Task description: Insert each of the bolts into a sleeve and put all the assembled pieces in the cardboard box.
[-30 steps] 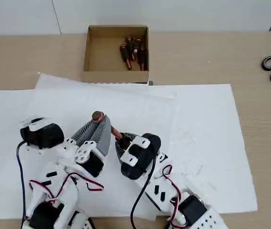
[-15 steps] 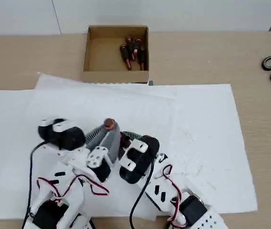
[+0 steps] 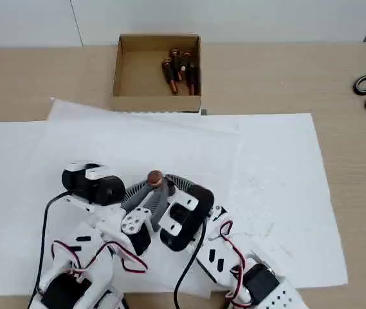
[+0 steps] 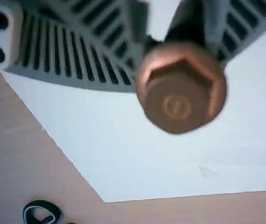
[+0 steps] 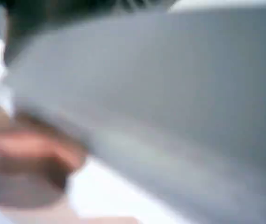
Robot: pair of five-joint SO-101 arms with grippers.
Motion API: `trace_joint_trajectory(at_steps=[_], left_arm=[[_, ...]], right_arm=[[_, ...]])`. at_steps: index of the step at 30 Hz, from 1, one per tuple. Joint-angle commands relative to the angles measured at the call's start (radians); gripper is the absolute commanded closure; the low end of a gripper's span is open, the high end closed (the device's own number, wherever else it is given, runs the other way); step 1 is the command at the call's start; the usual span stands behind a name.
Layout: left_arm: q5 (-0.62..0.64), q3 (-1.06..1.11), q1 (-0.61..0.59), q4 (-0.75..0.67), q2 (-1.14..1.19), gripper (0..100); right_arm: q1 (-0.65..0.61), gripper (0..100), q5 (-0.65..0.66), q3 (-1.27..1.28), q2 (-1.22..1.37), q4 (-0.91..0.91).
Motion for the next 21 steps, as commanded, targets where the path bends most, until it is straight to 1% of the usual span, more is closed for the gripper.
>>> trace_joint_trajectory(at_steps=[1, 4, 10, 12, 14, 17, 18, 19, 21], left_arm=[[-0.020, -0.033, -0.002, 0.071, 0.005, 76], [-0.069, -0.073, -0.052, 0.130, 0.005, 77], [-0.235, -0.170, -0.157, 0.227, 0.005, 77], [-0.273, -0.205, -0.180, 0.245, 0.005, 77], [-0.296, -0.245, -0.198, 0.247, 0.005, 83], [-0.318, -0.298, -0.207, 0.239, 0.003, 98], [-0.319, -0.317, -0.207, 0.239, 0.000, 100], [-0.319, -0.334, -0.207, 0.239, 0.000, 98], [-0.319, -0.371, -0.207, 0.239, 0.000, 100]], right_arm=[[-0.012, 99.5, 0.008, -0.034, -0.018, -0.053], [-0.012, 99.5, 0.008, -0.032, -0.018, -0.051], [-0.010, 99.5, 0.008, -0.015, -0.016, -0.051], [-0.008, 99.5, 0.008, -0.014, -0.016, -0.051], [-0.007, 99.5, 0.008, -0.014, -0.016, -0.051], [-0.004, 99.5, 0.006, -0.014, -0.016, -0.050], [0.007, 99.5, 0.003, -0.014, -0.015, -0.050], [0.021, 99.5, 0.002, -0.014, -0.012, -0.050], [0.067, 99.5, -0.002, -0.017, -0.008, -0.024]])
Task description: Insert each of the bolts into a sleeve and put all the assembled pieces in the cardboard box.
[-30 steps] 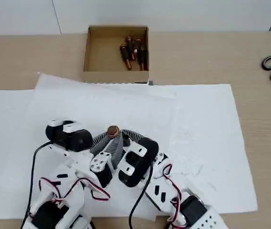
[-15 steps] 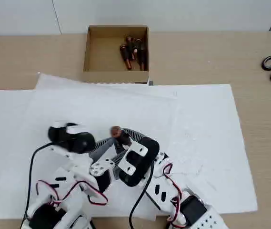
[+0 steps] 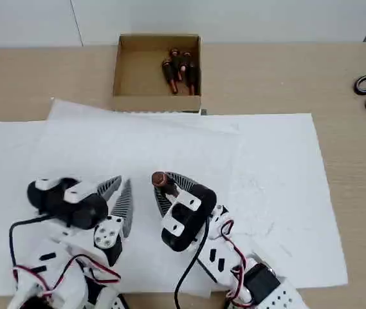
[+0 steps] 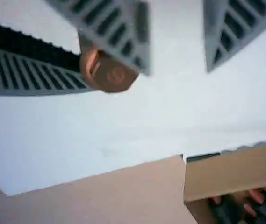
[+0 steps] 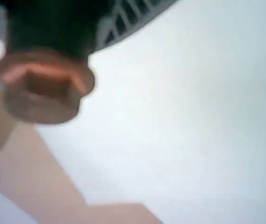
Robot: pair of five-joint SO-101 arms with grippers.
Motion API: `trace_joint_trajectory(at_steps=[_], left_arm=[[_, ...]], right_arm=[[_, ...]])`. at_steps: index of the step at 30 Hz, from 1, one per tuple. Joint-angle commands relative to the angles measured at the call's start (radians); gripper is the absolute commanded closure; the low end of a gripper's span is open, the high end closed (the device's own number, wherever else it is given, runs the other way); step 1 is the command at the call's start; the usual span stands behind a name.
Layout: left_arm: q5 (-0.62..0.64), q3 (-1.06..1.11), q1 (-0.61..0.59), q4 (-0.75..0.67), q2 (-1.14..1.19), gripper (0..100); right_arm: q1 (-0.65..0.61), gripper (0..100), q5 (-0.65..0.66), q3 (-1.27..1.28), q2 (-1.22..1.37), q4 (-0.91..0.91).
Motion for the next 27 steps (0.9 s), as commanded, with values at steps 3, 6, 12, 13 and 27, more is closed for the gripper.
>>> trace_joint_trajectory(at_steps=[3, 6, 12, 13, 27], left_arm=[[-0.006, -0.108, -0.006, 0.003, -0.006, 99], [-0.006, -0.108, -0.052, 0.015, -0.006, 99], [-0.008, 0.090, -0.284, 0.034, -0.008, 99], [-0.008, 0.136, -0.313, 0.031, -0.008, 99], [-0.006, 0.383, -0.404, -0.025, -0.008, 99]], right_arm=[[0.133, 99.5, -0.101, -0.057, -0.005, 0.087], [0.203, 99.5, -0.204, -0.157, -0.004, 0.193], [0.271, 99.5, -0.210, -0.397, 0.096, 0.286], [0.277, 99.5, -0.210, -0.450, 0.154, 0.282], [0.412, 99.5, -0.196, -1.277, 1.213, 0.122]])
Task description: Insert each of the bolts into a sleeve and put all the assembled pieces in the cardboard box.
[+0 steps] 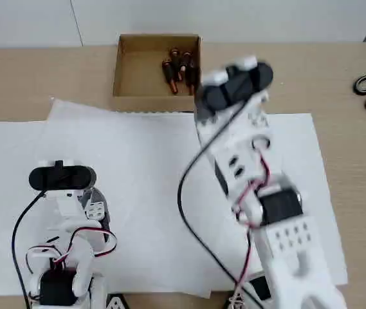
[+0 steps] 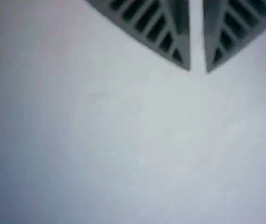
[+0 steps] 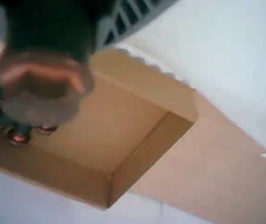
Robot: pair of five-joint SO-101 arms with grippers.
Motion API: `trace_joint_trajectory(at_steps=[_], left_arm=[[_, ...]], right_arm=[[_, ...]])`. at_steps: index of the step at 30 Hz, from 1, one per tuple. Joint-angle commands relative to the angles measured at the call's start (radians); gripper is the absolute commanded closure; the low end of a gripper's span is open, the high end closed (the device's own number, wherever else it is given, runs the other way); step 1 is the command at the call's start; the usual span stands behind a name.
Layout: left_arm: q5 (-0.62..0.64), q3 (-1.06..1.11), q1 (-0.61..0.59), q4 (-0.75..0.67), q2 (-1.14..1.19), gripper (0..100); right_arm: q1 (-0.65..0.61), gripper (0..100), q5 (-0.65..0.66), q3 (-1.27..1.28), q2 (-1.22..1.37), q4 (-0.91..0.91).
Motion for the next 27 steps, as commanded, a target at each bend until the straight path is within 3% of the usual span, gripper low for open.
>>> trace_joint_trajectory(at_steps=[1, 5, 20, 27], left_arm=[[-0.005, 0.021, -0.008, -0.025, -0.009, 99], [-0.003, 0.061, -0.008, -0.025, -0.009, 99], [-0.003, 0.157, -0.009, -0.031, -0.009, 99], [0.000, 0.156, -0.008, -0.031, -0.009, 99]], right_arm=[[0.030, 99.5, 0.034, -0.212, 0.232, -0.122], [0.028, 99.5, 0.104, -0.351, 0.447, -0.228], [0.010, 99.5, 0.107, -0.838, 1.216, -0.568], [-0.051, 99.5, 0.103, -1.045, 1.448, -0.610]])
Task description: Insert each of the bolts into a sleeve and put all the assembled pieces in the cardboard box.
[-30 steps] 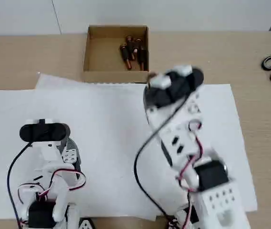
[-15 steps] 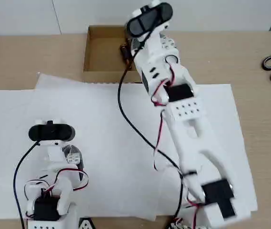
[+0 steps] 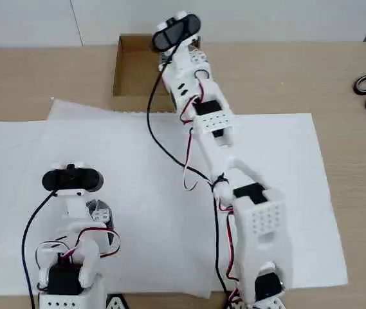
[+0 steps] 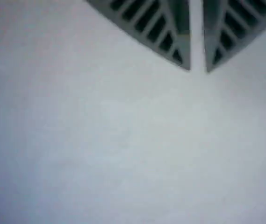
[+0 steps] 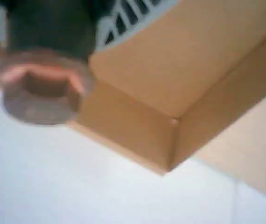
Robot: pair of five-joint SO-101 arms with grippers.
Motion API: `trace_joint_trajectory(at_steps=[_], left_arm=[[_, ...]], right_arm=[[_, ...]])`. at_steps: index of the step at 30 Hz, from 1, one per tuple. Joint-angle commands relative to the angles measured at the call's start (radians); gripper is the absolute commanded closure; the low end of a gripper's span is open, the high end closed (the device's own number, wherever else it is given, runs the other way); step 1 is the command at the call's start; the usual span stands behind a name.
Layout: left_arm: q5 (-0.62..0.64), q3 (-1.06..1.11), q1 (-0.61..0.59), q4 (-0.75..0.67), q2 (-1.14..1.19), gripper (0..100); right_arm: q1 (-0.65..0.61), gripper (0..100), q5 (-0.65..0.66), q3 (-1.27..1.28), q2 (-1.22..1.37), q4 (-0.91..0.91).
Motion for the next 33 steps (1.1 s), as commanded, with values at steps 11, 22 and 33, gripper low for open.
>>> trace_joint_trajectory(at_steps=[11, 22, 33], left_arm=[[0.000, -0.002, -0.002, -0.026, -0.008, 99], [0.000, -0.002, -0.002, -0.026, -0.008, 99], [0.058, -0.002, -0.003, -0.023, -0.008, 99]], right_arm=[[-0.070, 99.0, 0.011, -0.219, 0.185, 0.048], [-0.073, 81.6, 0.009, -0.219, 0.188, 0.180], [-0.084, 99.0, 0.011, -0.293, 0.065, 0.200]])
